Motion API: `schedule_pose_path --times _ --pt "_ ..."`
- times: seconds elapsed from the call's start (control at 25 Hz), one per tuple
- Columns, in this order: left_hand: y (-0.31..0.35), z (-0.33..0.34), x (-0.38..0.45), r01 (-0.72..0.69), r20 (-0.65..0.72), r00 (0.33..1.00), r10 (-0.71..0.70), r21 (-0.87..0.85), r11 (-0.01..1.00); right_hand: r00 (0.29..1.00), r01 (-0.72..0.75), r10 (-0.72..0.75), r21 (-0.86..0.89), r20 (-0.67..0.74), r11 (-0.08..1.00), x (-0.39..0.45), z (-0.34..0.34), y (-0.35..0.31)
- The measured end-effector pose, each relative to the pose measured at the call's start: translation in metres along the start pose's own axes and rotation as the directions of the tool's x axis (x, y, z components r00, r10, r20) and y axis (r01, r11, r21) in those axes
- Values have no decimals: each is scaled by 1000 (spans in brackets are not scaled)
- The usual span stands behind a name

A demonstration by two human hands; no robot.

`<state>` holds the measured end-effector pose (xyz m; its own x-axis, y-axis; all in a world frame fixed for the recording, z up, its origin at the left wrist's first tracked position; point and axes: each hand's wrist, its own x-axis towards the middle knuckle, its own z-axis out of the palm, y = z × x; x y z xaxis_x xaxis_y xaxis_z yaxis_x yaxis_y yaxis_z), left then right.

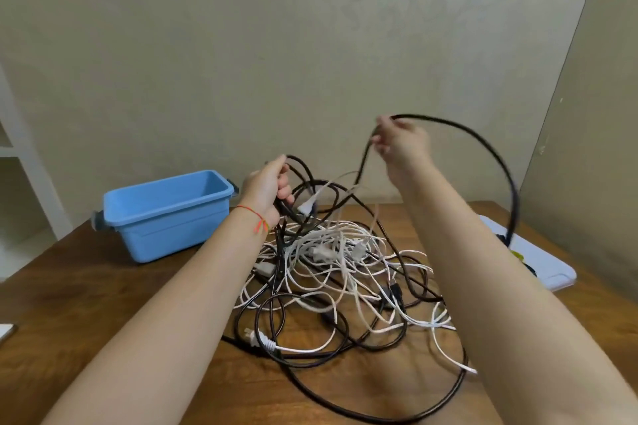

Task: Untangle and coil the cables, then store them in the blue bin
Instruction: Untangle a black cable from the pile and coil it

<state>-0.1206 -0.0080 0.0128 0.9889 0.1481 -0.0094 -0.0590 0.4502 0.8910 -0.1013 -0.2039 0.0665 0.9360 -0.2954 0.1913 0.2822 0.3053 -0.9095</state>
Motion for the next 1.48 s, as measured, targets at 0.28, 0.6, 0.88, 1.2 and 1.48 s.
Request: schedule_pose_path --times 0.28,0.6,0.88,1.2,1.48 --pt "0 1 -2 -207 -50 974 219 180 962 920 -391 392 21 -26 920 -5 -5 45" --pt "-14 -1 -17 -13 363 926 -107 312 950 937 -347 298 395 181 851 -23 24 17" --pt "-17 -29 1 -107 -75 986 149 403 909 953 -219 292 482 -83 848 0 -5 12" --pt "28 -34 -9 -203 158 976 148 435 877 958 25 125 -512 257 859 -32 21 36" --pt "57 -34 -22 -133 281 947 158 -107 985 807 328 41 -505 589 798 -55 32 27"
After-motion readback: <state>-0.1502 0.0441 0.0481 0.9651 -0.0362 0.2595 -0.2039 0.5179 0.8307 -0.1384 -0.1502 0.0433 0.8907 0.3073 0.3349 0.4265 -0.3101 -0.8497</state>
